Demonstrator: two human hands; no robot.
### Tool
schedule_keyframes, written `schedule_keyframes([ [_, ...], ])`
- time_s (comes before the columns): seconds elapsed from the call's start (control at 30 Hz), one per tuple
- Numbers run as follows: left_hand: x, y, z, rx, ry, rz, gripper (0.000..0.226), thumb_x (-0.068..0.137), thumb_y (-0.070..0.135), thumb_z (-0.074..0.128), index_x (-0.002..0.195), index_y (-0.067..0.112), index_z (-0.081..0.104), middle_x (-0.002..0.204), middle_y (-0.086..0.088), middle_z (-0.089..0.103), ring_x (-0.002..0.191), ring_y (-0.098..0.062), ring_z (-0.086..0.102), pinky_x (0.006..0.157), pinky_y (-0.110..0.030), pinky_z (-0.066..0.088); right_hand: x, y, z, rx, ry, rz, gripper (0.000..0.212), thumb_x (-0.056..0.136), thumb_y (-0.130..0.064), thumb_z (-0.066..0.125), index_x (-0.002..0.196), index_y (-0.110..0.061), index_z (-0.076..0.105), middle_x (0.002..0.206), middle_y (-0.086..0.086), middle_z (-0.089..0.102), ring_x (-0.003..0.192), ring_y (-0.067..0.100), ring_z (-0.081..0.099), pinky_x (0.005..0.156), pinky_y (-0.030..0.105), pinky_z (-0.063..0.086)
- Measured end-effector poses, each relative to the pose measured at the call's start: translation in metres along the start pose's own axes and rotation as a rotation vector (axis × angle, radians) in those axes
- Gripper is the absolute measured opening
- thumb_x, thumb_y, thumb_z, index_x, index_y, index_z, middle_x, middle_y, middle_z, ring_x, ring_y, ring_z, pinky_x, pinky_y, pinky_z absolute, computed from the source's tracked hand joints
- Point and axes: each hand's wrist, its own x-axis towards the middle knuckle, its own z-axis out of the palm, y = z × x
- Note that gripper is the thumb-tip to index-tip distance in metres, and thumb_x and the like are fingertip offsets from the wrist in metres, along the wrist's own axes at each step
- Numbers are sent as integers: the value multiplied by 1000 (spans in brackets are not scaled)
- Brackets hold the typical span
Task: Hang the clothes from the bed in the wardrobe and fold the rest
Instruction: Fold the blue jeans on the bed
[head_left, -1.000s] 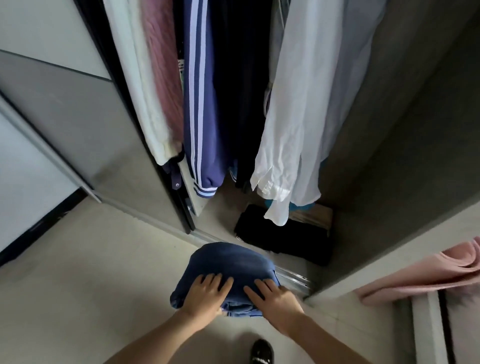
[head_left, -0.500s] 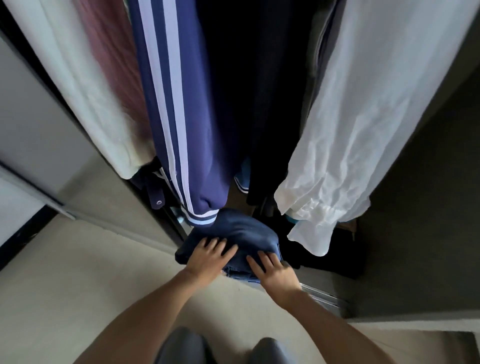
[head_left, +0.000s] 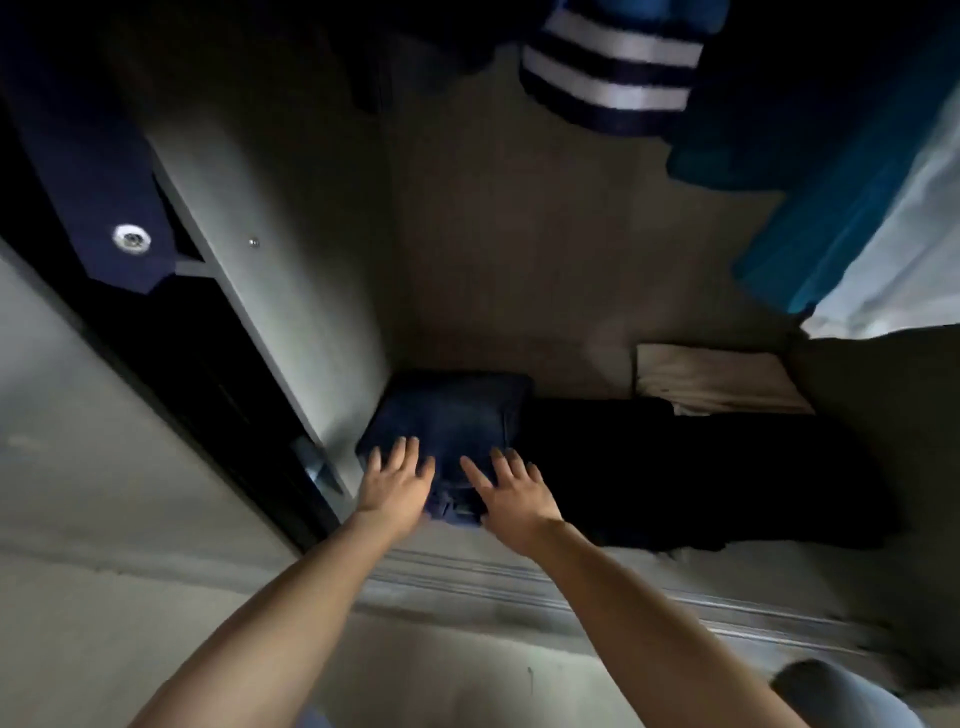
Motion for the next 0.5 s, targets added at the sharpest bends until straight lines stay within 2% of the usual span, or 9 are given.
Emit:
schedule_keyframes([
  [0.1, -15, 3, 21, 6, -11, 24, 63, 93, 34, 47, 147, 14, 22, 157, -16, 7, 145, -28, 4, 113, -49, 11, -1, -9, 11, 17, 23, 2, 65, 98, -23, 37, 150, -24, -2, 156, 16, 2, 144, 30, 0, 115, 47, 9],
  [0.17, -22, -5, 8, -25, 54, 46, 57, 93, 30, 47, 144, 12, 29, 155, -19, 12, 144, -29, 10, 112, -48, 16, -6, -6, -3, 19, 61, 23, 65, 98, -25, 39, 151, -21, 0, 155, 17, 6, 144, 30, 2, 114, 47, 11],
  [0.2, -27, -9, -2, -22, 117, 56, 55, 89, 30, 54, 139, 11, 39, 151, -23, 22, 142, -30, 20, 109, -48, 24, -11, -4, -12, 18, 73, 31, 66, 98, -26, 41, 151, -20, 1, 155, 17, 7, 143, 30, 3, 114, 47, 11],
  [0.27, -47, -16, -38, -61, 154, 87, 58, 68, 35, 78, 118, 9, 64, 133, -27, 49, 126, -33, 48, 95, -47, 45, -29, -2, -40, 13, 54, 34, 67, 97, -28, 42, 151, -19, 3, 154, 17, 8, 143, 31, 4, 114, 47, 11],
  [0.3, -59, -20, -51, -75, 177, 112, 58, 68, 35, 77, 119, 9, 64, 133, -28, 49, 126, -33, 48, 96, -47, 44, -38, -3, -52, 24, 37, 43, 66, 97, -29, 42, 151, -18, 4, 154, 17, 9, 143, 31, 5, 114, 47, 11],
  [0.37, -82, -25, -71, -102, 106, 101, 56, 91, 30, 49, 142, 12, 37, 153, -22, 20, 143, -30, 17, 112, -48, 21, -60, -6, -82, 30, 11, 56, 63, 97, -26, 39, 151, -17, 7, 154, 17, 13, 143, 30, 9, 114, 45, 12],
  [0.4, -95, -29, -86, -102, 28, 101, 56, 94, 29, 40, 147, 14, 26, 156, -17, 10, 145, -28, 6, 114, -47, 13, -71, -10, -105, 41, 6, 49, 63, 96, -23, 39, 150, -16, 9, 154, 17, 15, 142, 30, 12, 114, 44, 13],
  [0.47, -124, -39, -121, -124, 17, 101, 61, 94, 31, 38, 149, 16, 18, 157, -14, 5, 145, -27, 0, 114, -46, 10, -97, -22, -150, 79, 42, 13, 63, 91, -19, 46, 148, -14, 21, 152, 16, 23, 140, 31, 20, 113, 41, 18],
  [0.5, -142, -47, -141, -137, 28, 106, 62, 93, 34, 41, 149, 17, 19, 156, -15, 7, 145, -27, 3, 114, -45, 13, -109, -29, -176, 86, 116, 0, 63, 85, -20, 56, 143, -11, 35, 147, 17, 34, 136, 32, 31, 110, 39, 27],
])
